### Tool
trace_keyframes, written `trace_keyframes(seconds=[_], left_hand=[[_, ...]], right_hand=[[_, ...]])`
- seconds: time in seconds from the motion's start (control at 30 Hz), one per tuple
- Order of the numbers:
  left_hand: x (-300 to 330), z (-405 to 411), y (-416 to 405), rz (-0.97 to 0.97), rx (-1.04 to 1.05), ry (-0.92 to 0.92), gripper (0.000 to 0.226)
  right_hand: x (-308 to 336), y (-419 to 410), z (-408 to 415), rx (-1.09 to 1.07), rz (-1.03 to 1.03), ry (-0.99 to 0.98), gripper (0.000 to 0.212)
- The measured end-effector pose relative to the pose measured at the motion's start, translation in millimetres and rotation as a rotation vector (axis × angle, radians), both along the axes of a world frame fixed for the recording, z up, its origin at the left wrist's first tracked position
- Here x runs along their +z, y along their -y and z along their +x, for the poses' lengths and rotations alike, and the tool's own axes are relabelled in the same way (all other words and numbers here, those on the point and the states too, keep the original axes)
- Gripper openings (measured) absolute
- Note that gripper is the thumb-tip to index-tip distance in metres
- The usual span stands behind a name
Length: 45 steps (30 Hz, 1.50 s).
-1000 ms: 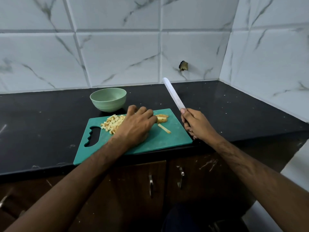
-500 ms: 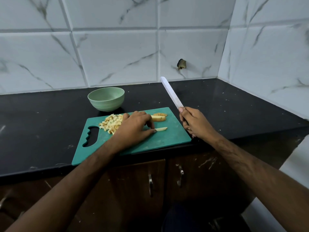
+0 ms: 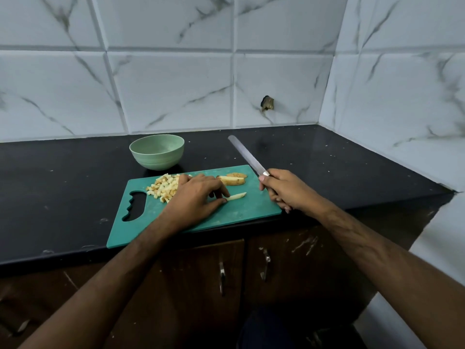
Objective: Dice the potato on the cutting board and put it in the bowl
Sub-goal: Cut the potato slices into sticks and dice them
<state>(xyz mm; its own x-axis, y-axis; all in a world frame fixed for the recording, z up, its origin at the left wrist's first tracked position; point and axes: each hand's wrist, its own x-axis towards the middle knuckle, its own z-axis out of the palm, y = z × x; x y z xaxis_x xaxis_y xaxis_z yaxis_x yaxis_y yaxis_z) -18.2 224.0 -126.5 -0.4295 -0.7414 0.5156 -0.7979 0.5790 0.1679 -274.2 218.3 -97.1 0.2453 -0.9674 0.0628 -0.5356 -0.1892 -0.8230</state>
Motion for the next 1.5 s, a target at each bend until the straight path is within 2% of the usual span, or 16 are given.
trace_keyframes(seconds=[0.17, 0.3, 0.53, 0.87, 0.97, 1.13, 1.4, 1.5], left_hand=[[0, 1, -1, -0.040, -0.006, 0.017, 0.004], [-3, 2, -2, -0.032, 0.005, 0.003, 0.014], [-3, 3, 0, -0.002, -0.008, -0.012, 0.015], [-2, 2, -1, -0.018, -0.015, 0.013, 0.010], [-1, 1, -3, -0.019, -0.017, 0.016, 0.010], [-1, 2, -4, -0.017, -0.016, 0.017, 0.009], [1, 1, -4, -0.018, -0.025, 0.016, 0.010], [1, 1, -5, -0.012, -0.020, 0.019, 0.010]], right_hand=[[15, -41, -8, 0.024, 0.042, -0.271, 0.039], [19, -69, -10, 0.022, 0.096, -0.472, 0.043], [18, -86, -6, -0.012, 0.051, -0.648, 0.039], [1, -88, -2, -0.040, 0.037, -0.703, 0.039], [3, -86, -2, -0.049, -0.014, -0.751, 0.039], [11, -85, 1, -0.074, -0.089, -0.717, 0.038], [-3, -88, 8, -0.067, -0.081, -0.796, 0.037], [0, -88, 9, -0.053, -0.020, -0.791, 0.040]])
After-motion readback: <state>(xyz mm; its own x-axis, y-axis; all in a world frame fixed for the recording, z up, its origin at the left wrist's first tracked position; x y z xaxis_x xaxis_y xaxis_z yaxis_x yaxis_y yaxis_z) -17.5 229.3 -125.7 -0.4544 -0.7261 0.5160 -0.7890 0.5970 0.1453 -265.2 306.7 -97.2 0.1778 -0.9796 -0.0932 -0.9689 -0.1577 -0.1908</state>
